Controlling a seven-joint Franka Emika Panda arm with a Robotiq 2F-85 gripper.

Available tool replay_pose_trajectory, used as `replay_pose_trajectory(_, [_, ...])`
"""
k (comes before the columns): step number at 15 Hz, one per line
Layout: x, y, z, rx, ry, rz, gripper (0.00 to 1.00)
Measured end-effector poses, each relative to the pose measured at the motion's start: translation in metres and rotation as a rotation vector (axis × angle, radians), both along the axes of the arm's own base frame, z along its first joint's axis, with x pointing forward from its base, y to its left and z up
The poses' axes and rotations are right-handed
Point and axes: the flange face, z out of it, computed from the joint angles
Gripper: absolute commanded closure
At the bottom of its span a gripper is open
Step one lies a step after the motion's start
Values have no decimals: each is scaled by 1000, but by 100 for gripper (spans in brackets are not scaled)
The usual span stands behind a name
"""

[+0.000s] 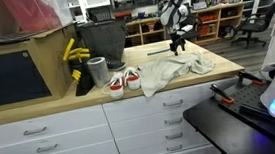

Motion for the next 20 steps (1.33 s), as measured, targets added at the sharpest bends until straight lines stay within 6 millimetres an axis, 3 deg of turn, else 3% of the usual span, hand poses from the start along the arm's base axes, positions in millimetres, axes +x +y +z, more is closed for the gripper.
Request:
replay_pose_trajectory(4, [-4, -33, -13, 5, 92, 26, 0])
replay_pose_trajectory(8, [-17, -54, -18, 26, 219, 47, 0])
replay_pose_trajectory(16, [-29, -65, -27, 74, 320, 117, 0])
replay_pose_trajectory(17, [-29, -65, -28, 79, 322, 128, 25])
replay_pose_trajectory(18, [-29, -65, -29, 78, 323, 131, 26])
replay_pose_trajectory(20, [-28, -67, -27, 70, 319, 136, 41])
